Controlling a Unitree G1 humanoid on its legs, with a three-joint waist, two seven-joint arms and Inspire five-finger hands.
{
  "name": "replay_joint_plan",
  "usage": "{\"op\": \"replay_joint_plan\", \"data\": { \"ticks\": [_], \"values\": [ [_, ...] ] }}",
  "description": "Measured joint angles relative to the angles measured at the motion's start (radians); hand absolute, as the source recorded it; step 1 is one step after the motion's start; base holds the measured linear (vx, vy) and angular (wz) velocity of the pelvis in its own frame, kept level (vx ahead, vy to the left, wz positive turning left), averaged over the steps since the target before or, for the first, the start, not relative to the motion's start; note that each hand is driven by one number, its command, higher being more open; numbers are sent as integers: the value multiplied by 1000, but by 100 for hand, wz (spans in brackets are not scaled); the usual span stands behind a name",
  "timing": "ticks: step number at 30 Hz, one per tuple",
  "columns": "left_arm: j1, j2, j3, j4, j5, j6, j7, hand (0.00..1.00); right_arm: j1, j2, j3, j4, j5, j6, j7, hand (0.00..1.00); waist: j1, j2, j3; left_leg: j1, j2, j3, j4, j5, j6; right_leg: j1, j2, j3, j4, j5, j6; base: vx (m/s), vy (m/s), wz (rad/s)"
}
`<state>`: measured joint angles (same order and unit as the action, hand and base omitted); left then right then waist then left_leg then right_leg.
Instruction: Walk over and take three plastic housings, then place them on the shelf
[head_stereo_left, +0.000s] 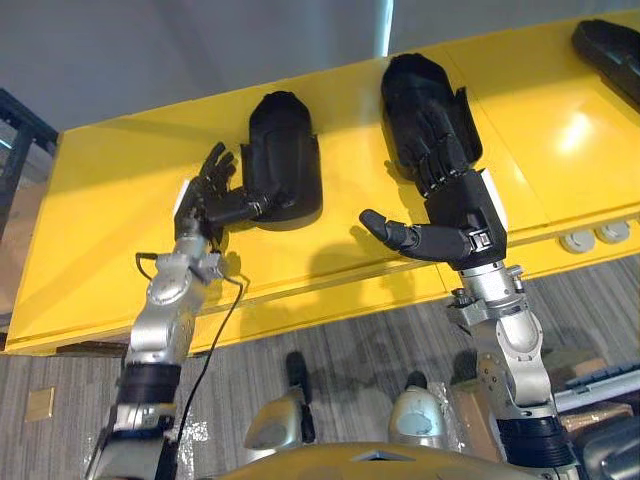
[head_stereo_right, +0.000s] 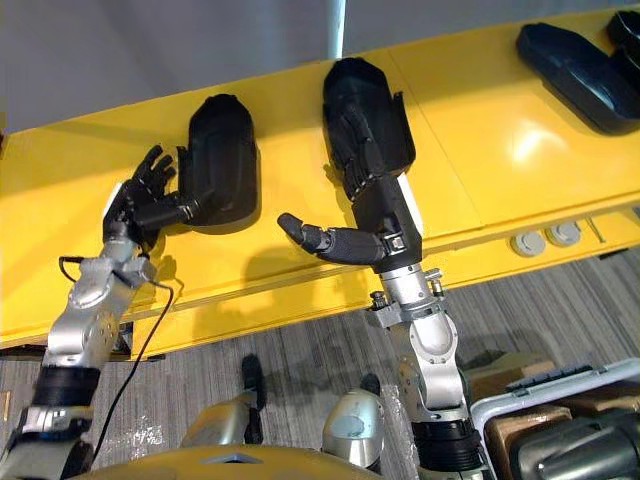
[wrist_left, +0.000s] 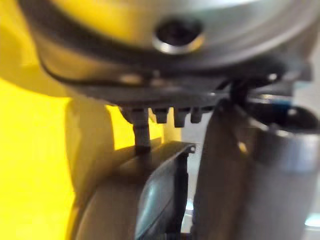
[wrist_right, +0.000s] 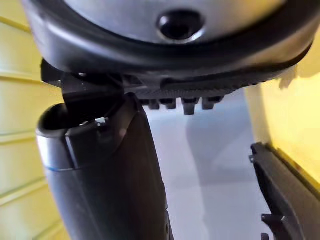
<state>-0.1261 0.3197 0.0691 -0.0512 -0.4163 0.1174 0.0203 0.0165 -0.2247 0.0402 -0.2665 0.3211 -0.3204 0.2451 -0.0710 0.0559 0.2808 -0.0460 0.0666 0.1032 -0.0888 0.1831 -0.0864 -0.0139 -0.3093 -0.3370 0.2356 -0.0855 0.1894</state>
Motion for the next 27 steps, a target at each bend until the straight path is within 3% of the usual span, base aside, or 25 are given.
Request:
{"op": "replay_joint_plan", "data": {
  "ticks": [4, 9, 12, 16, 17, 27],
  "values": [
    [73, -15, 0, -56, 80, 6, -15, 100, -2, 8, 3, 2, -5, -4, -34, 100, 16, -9, -28, 6, -1, -13, 0, 0, 0, 30, 3, -21, -24, 10, 1, 14, -6, 12],
    [138, -35, 29, -77, 188, 11, 26, 100, 0, 8, 6, 30, -87, -17, -74, 100, 33, -5, -56, 17, 7, -13, -1, -3, -3, 57, 18, -25, -62, 26, -4, -41, -5, -1],
    [169, -38, 67, -84, 191, -36, 47, 100, 1, 7, 6, 32, -87, -16, -82, 100, 44, -3, -64, 16, 21, -14, -1, -11, -12, 66, 35, -32, -89, 35, -15, -55, -21, -1],
    [251, -87, 95, -202, 181, -164, 59, 100, 12, 7, -11, 48, -86, -7, -75, 100, 53, -15, -97, 14, 21, -14, -1, -9, -8, 82, 42, -37, -120, 51, -13, 8, -3, 0],
    [335, -187, 64, -348, 179, -400, 65, 100, 12, 32, -18, 106, -82, 9, -79, 100, 75, -44, -173, 21, 36, -18, -2, -11, -13, 116, 67, -46, -171, 72, -24, 0, 0, 0],
    [366, -197, 63, -348, 132, -406, 33, 100, 49, 32, -34, 106, -81, 9, -65, 100, 74, -51, -180, 20, 36, -13, -1, -9, -12, 100, 64, -36, -152, 71, -24, -2, 0, -2]
  ]
}}
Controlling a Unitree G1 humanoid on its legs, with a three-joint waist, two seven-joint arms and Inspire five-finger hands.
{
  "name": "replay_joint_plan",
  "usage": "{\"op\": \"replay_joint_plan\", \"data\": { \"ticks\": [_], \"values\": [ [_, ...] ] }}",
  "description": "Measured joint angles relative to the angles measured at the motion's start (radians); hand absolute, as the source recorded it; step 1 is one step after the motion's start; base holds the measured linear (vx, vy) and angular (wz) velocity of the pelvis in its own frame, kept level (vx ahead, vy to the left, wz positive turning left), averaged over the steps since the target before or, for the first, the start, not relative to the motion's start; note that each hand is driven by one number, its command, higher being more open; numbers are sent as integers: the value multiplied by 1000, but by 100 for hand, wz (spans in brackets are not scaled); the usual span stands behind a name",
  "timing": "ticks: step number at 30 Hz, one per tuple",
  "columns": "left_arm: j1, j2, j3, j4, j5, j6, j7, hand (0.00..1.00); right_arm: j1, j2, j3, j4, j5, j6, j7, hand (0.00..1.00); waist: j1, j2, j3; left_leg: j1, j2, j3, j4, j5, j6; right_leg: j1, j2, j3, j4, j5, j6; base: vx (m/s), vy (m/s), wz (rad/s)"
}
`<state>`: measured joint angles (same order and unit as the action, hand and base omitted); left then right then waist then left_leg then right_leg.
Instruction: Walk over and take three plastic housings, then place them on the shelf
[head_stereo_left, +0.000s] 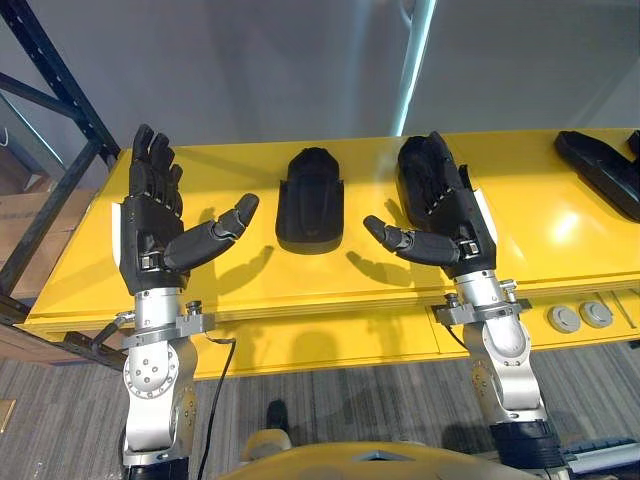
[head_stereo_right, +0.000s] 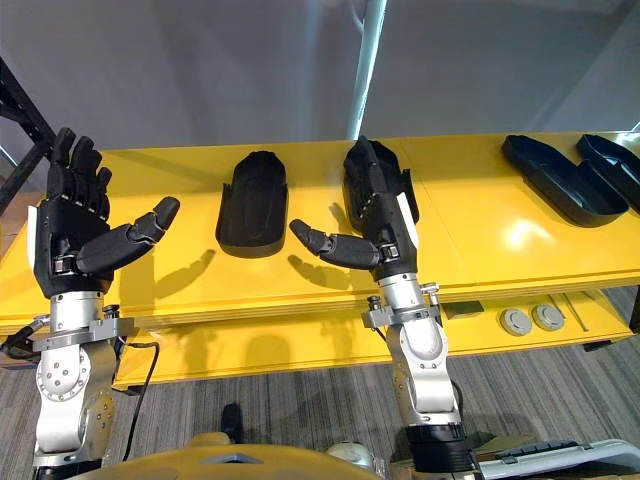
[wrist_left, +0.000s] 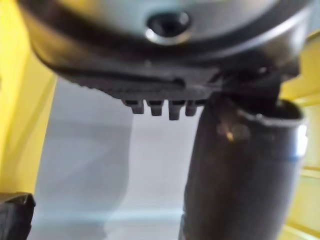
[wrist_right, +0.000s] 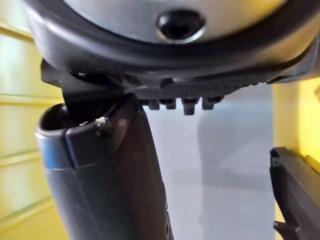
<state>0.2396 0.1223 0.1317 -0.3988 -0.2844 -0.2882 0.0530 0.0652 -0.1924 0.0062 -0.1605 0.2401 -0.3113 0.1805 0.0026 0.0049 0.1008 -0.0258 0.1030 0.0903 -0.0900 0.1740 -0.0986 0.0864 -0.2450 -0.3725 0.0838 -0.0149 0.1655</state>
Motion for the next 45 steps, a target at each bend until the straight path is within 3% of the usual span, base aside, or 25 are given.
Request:
{"op": "replay_joint_plan", "data": {
  "ticks": [6, 9, 18, 24, 27, 35, 41, 45],
  "values": [
    [9, 4, -14, 45, -26, -1, -73, 100, 36, 0, -72, 0, -8, -11, 15, 100, -8, -4, 42, -29, -2, 60, 1, -5, 8, -91, -16, 64, 55, -13, -2, -74, 5, -24],
    [-41, 15, -52, 86, -24, -1, -86, 100, 29, -2, -113, -1, -92, -32, -19, 100, -13, 0, 76, -57, 0, 89, 1, -5, 8, -122, -13, 81, 49, -12, 0, -84, 14, 1],
    [-63, 22, -64, 91, -27, -1, -47, 100, -161, -92, -33, -4, -383, -76, -86, 100, -4, 2, 143, -97, 16, 86, 6, 24, 12, -162, 4, 91, 72, -3, -3, 23, -25, 4],
    [-131, 36, -77, 95, -19, -3, 1, 100, -273, -123, 31, -4, -433, -92, -94, 100, 18, 9, 207, -109, 15, 79, 10, 23, 11, -173, 1, 85, 88, -11, -10, 11, -15, 3],
    [-130, 41, -77, 96, -19, -5, 20, 100, -303, -123, 49, -3, -449, -97, -94, 100, 21, 11, 229, -136, 15, 67, 76, -10, 11, -173, -7, 77, 114, -30, -11, 1, -24, 10],
    [-120, 41, -77, 97, -19, -20, 50, 100, -320, -127, 116, 9, -472, -117, -75, 100, 22, 17, 234, -141, 14, 64, 88, -19, 12, -175, -12, 75, 126, -41, -10, -1, -4, 1],
    [-114, 40, -74, 95, -49, -81, 52, 100, -363, -128, 161, 76, -551, -138, -80, 100, 23, 25, 249, -141, 10, 52, 83, -14, 12, -183, -18, 67, 158, -61, -11, 2, -10, 6],
    [-114, 29, -62, 93, -68, -87, 52, 100, -370, -128, 184, 84, -556, -138, -80, 100, 28, 28, 255, -142, 11, 38, 68, -2, 8, -190, -20, 52, 181, -77, -15, 10, -23, 11]
  ]
}}
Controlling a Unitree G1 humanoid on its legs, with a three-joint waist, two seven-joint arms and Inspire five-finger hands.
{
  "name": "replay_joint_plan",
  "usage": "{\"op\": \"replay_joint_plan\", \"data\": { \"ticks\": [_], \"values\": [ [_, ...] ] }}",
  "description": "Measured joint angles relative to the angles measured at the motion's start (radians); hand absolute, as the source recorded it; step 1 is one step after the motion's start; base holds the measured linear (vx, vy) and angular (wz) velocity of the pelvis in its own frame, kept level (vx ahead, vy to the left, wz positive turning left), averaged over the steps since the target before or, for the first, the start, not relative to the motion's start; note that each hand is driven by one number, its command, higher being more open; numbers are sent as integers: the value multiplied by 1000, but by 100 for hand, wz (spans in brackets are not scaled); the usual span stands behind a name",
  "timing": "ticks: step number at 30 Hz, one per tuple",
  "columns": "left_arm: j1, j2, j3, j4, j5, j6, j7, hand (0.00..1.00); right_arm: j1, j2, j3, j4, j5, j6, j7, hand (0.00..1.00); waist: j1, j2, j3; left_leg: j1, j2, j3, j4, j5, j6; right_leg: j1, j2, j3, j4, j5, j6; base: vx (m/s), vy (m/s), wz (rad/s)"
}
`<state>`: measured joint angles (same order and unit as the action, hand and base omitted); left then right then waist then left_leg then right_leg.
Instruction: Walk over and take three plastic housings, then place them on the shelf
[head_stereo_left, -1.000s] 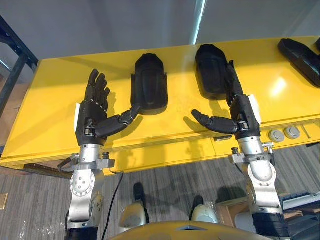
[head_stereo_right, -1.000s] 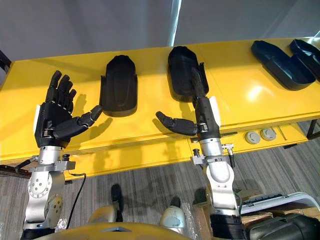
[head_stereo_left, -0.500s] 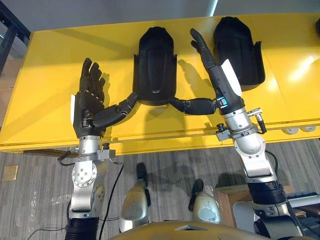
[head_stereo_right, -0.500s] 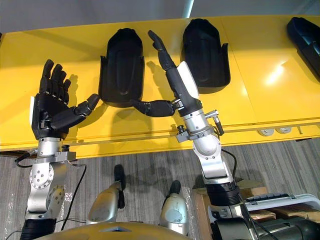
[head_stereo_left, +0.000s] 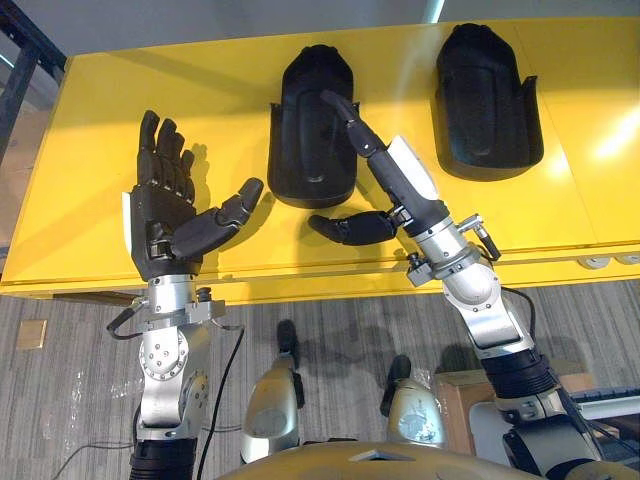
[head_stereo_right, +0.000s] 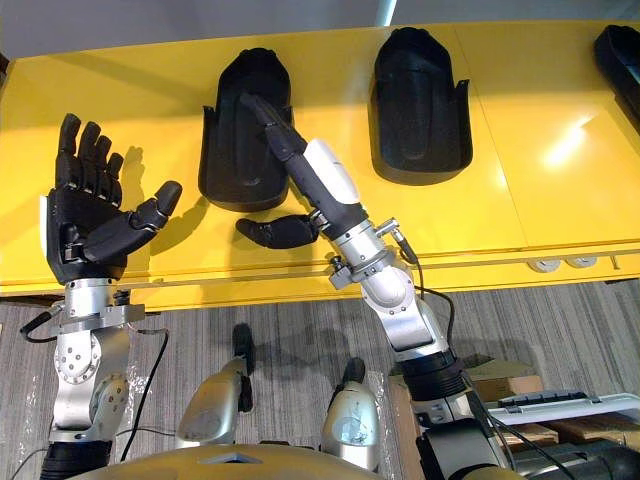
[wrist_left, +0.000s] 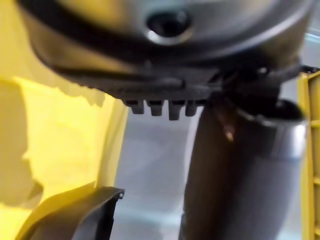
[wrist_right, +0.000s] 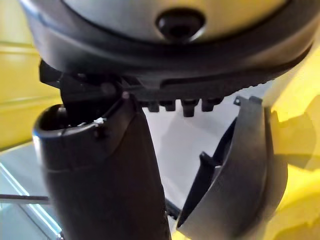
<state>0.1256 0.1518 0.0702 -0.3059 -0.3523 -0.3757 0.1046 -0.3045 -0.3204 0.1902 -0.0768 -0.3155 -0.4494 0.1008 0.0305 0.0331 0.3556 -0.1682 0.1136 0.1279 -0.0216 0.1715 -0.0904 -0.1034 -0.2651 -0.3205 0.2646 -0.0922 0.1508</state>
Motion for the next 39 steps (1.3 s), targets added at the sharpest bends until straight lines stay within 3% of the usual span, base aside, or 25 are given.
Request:
{"op": "replay_joint_plan", "data": {
  "ticks": [5, 8, 14, 25, 39],
  "values": [
    [0, -1, 11, -9, 0, 0, 0, 100, -36, -11, 25, 2, -112, 1, -9, 100, 3, 2, 7, 1, -1, -2, -1, 0, 0, -3, -2, -1, 11, -7, -1, 2, -5, 1],
    [-1, -7, 11, -20, 1, -1, 2, 100, -46, -21, 48, 33, -148, 8, -61, 100, 8, 3, 8, 1, -1, -3, -1, 1, -1, -4, -3, -1, 16, -10, -2, 0, 0, 0],
    [-1, -20, 9, -20, 2, -1, 21, 100, -70, -22, 49, 70, -258, 73, -157, 100, 16, 4, 10, 3, -2, -13, -21, 17, 0, -8, -3, -10, 21, -11, -3, -7, -12, 3],
    [2, -20, 6, -20, 1, -1, 23, 100, -103, -22, 50, 83, -306, 141, -240, 100, 20, 4, 16, 5, -11, -22, -35, 32, 3, -15, -15, -16, 48, -22, -2, -9, -15, 3],
    [40, -20, 4, -22, 0, -1, 17, 100, -146, -34, 50, 117, -344, 165, -283, 100, 19, 9, 29, 20, -20, -25, -56, 46, 6, -17, -28, -19, 69, -31, 0, -2, -11, 0]
  ]
}}
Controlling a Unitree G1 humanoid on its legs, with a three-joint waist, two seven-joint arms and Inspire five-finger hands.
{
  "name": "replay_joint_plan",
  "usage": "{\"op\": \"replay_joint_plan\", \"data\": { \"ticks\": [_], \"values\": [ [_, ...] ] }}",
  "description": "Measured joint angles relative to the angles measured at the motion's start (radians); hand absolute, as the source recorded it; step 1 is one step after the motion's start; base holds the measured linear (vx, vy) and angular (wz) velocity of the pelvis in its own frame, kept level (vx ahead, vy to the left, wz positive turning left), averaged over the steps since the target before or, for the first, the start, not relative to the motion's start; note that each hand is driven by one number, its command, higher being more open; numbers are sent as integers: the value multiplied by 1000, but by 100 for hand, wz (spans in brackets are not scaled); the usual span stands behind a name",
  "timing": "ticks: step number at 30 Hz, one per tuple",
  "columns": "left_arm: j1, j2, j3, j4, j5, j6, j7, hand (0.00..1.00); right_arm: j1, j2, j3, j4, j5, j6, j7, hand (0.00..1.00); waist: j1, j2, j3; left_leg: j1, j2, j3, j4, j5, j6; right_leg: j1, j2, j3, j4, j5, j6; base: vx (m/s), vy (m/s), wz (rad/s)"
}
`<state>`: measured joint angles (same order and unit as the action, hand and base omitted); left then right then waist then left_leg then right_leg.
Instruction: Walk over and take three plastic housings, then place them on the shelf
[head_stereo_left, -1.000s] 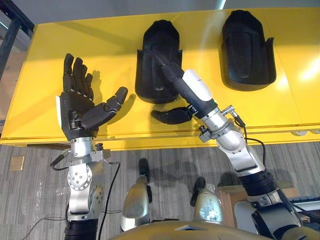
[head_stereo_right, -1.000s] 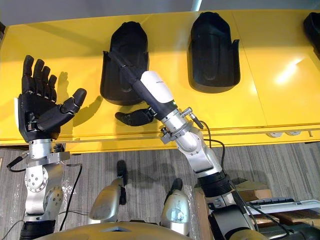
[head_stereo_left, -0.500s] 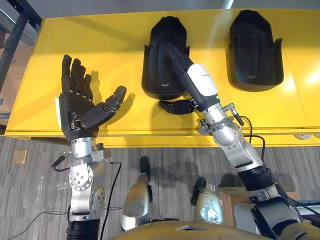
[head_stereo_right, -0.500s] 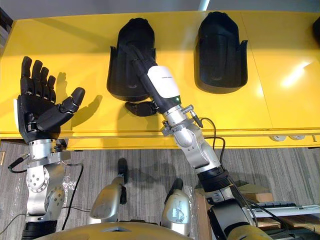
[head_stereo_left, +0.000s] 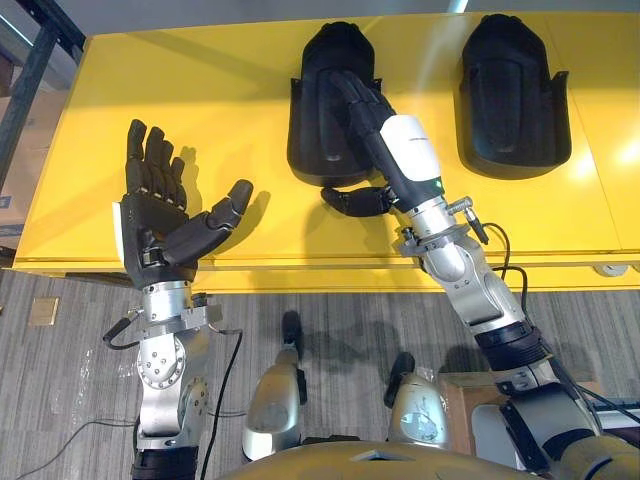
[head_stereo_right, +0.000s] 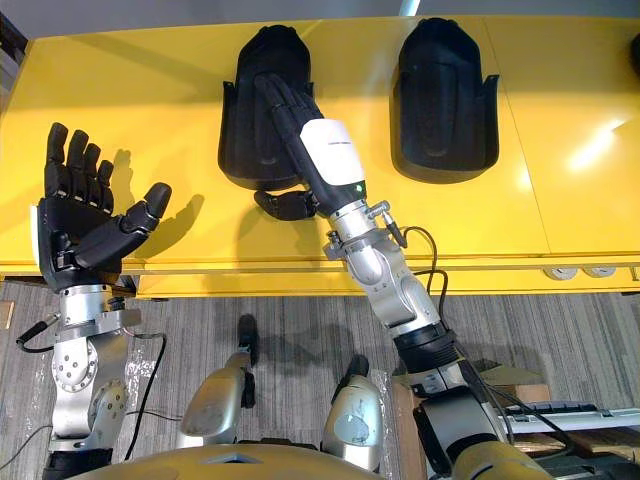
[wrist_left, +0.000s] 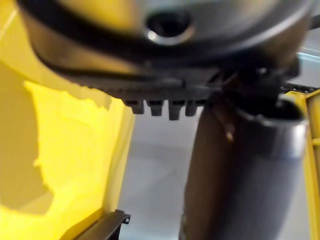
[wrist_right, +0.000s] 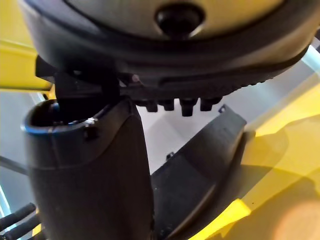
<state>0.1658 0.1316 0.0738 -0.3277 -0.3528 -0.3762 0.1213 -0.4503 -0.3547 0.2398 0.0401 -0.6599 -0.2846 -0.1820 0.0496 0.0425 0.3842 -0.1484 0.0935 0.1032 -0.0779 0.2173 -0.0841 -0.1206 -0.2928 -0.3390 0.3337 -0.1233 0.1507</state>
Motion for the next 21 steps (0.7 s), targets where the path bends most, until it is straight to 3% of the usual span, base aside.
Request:
{"op": "replay_joint_plan", "data": {
  "ticks": [13, 21],
  "values": [
    [0, 0, -5, 0, -3, 0, 0, 100, -27, 0, 7, 31, 0, 16, -5, 100, -1, 1, 1, 4, -3, -3, -3, 6, 1, 0, -5, -4, 13, -2, 0, -10, -29, 1],
    [0, 0, -24, 0, -3, 2, 0, 100, -37, -1, 9, 33, -1, 56, -6, 100, -1, 6, 2, 2, -3, -5, -4, 2, 3, 0, -6, -7, 15, -2, 0, -14, -28, 1]
  ]
}}
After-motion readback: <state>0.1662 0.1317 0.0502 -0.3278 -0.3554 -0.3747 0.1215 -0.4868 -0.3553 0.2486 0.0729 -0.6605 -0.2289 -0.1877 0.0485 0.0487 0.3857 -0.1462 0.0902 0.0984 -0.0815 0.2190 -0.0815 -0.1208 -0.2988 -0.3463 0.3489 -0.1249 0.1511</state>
